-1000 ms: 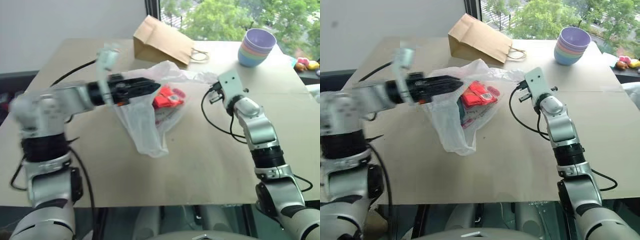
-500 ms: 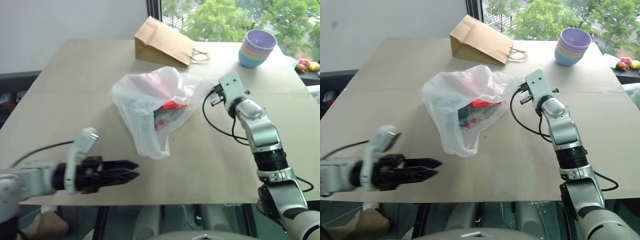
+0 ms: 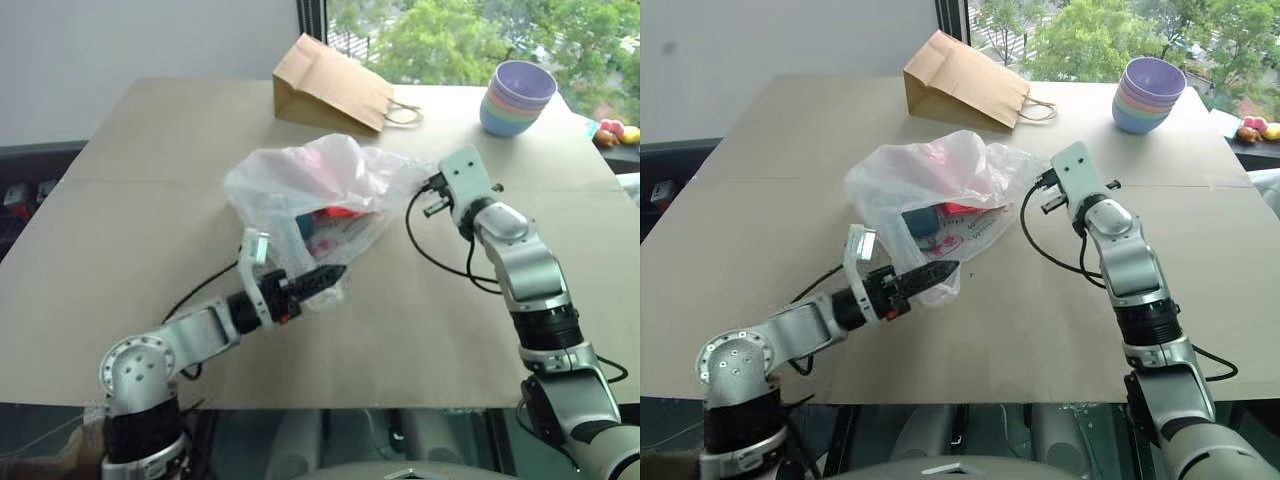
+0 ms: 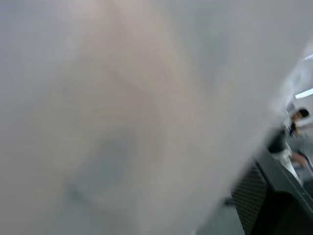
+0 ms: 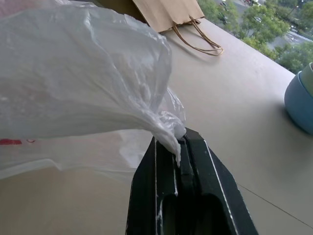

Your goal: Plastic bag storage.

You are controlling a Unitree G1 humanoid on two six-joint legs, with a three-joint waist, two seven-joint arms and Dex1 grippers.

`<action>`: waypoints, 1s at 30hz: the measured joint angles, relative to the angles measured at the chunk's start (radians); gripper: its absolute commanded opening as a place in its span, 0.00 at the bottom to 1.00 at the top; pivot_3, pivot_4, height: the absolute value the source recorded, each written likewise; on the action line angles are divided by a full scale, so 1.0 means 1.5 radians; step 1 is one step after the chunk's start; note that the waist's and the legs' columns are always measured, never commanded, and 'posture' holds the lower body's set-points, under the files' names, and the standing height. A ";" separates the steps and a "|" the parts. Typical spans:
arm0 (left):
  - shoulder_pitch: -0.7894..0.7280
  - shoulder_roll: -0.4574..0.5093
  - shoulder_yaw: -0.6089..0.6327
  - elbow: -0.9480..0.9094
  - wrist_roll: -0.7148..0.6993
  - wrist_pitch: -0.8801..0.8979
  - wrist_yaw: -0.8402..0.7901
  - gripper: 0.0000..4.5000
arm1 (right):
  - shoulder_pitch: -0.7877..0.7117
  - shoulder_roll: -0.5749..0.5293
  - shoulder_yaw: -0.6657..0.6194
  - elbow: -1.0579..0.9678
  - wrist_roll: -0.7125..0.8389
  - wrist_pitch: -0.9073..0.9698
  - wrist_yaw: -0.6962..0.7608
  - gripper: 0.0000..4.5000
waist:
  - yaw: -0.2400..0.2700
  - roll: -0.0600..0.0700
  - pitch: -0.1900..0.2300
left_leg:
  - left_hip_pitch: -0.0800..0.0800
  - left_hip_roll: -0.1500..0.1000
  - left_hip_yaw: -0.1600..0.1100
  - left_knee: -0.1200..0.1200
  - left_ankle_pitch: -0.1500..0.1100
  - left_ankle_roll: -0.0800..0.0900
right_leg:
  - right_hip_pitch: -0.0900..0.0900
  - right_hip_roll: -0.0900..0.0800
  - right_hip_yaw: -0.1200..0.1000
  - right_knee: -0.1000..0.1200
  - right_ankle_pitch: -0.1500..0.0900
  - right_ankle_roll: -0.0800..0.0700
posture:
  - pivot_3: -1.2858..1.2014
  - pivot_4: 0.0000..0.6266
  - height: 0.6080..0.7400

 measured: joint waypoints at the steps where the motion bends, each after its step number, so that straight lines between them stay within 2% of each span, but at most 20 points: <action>1: -0.001 -0.003 -0.004 0.004 -0.024 -0.010 0.020 0.33 | 0.000 0.000 0.000 0.000 0.000 0.001 0.000 0.00 | 0.000 0.000 0.000 | 0.000 0.000 0.000 0.000 0.000 0.000 | 0.000 0.000 0.000 0.000 0.000 0.000 | 0.52 0.24 1.00; 2: -0.001 -0.004 -0.006 0.007 -0.048 -0.020 0.034 0.31 | 0.000 0.000 0.000 0.000 0.000 0.001 0.000 0.00 | 0.000 0.000 0.000 | 0.000 0.000 0.000 0.000 0.000 0.000 | 0.000 0.000 0.000 0.000 0.000 0.000 | 0.52 0.24 1.00; 3: 0.002 0.003 -0.010 0.009 -0.091 -0.032 0.046 0.17 | 0.000 0.000 0.000 0.000 0.001 0.001 0.000 0.00 | 0.000 0.000 0.000 | 0.000 0.000 0.000 0.000 0.000 0.000 | 0.000 0.000 0.000 0.000 0.000 0.000 | 0.52 0.24 1.00; 5: 0.005 0.033 -0.011 0.010 -0.181 -0.056 0.055 0.02 | -0.003 0.000 -0.002 0.001 0.006 0.002 0.001 0.00 | 0.000 0.000 0.000 | 0.000 0.000 0.000 0.000 0.000 0.000 | 0.000 0.000 0.000 0.000 0.000 0.000 | 0.52 0.24 1.00; 7: -0.039 0.065 0.020 0.042 -0.292 -0.084 0.043 0.00 | -0.026 0.005 -0.033 0.012 0.041 0.008 0.013 0.00 | 0.001 0.001 0.001 | 0.000 0.000 0.000 0.000 0.000 0.000 | 0.000 0.000 0.000 0.000 0.000 0.000 | 0.52 0.24 1.00; 8: -0.063 0.066 0.033 0.053 -0.304 -0.094 0.040 0.00 | -0.039 0.008 -0.040 0.019 0.048 0.009 0.015 0.00 | 0.003 0.001 0.001 | -0.001 0.000 -0.001 0.001 0.001 0.000 | 0.000 0.000 -0.002 0.000 0.000 0.000 | 0.52 0.24 1.00; 10: -0.250 0.098 0.103 0.174 -0.334 -0.125 0.038 0.00 | -0.136 0.014 -0.080 0.057 0.096 0.008 0.029 0.00 | 0.008 0.001 0.004 | -0.001 0.001 -0.004 0.004 0.001 -0.001 | 0.001 0.003 -0.004 0.000 0.001 -0.001 | 0.52 0.24 1.00; 13: -0.450 0.208 0.149 0.326 -0.346 -0.181 0.061 0.00 | -0.293 -0.012 -0.103 0.097 0.121 -0.034 0.038 0.00 | 0.001 0.001 0.004 | 0.001 0.000 -0.005 0.002 0.001 -0.001 | 0.002 0.003 -0.003 -0.001 0.001 -0.002 | 0.52 0.24 1.00; 15: -0.518 0.249 0.150 0.409 -0.323 -0.194 0.053 0.00 | -0.365 -0.049 -0.115 0.134 0.122 -0.070 0.045 0.00 | 0.001 0.001 0.001 | 0.003 -0.001 -0.004 -0.003 0.001 -0.001 | 0.003 0.002 -0.003 -0.003 0.001 -0.001 | 0.52 0.24 1.00; 17: -0.573 0.272 0.130 0.506 -0.253 -0.197 0.018 0.00 | -0.416 -0.078 -0.115 0.190 0.119 -0.100 0.058 0.00 | 0.004 0.002 0.002 | -0.001 -0.001 -0.006 -0.004 0.001 -0.001 | 0.002 0.002 -0.004 -0.005 0.001 -0.002 | 0.52 0.24 1.00; 20: -0.625 0.269 0.079 0.594 -0.161 -0.177 -0.050 0.00 | -0.447 -0.119 -0.100 0.239 0.108 -0.124 0.084 0.00 | 0.006 0.001 0.002 | -0.004 -0.002 -0.006 -0.004 0.003 -0.003 | 0.001 0.001 -0.004 -0.008 0.001 -0.001 | 0.52 0.24 1.00; 23: -0.662 0.258 0.056 0.624 -0.113 -0.148 -0.107 0.00 | -0.447 -0.164 -0.094 0.238 0.100 -0.122 0.107 0.00 | 0.005 0.002 0.002 | -0.008 -0.002 -0.006 -0.005 0.002 -0.003 | -0.003 0.000 -0.004 -0.010 0.001 -0.001 | 0.52 0.24 1.00; 26: -0.676 0.243 0.048 0.623 -0.078 -0.112 -0.148 0.00 | -0.393 -0.229 -0.104 0.145 0.104 -0.075 0.129 0.00 | 0.004 0.002 0.002 | -0.009 -0.002 -0.007 -0.006 0.002 -0.003 | -0.004 0.000 -0.005 -0.010 0.001 -0.001 | 0.52 0.24 1.00; 30: -0.646 0.236 0.034 0.597 -0.036 -0.067 -0.179 0.00 | -0.271 -0.285 -0.150 -0.050 0.131 0.057 0.138 0.00 | 0.000 0.002 0.002 | -0.008 -0.001 -0.006 -0.007 0.002 -0.003 | -0.004 0.000 -0.004 -0.010 0.001 -0.001 | 0.52 0.24 1.00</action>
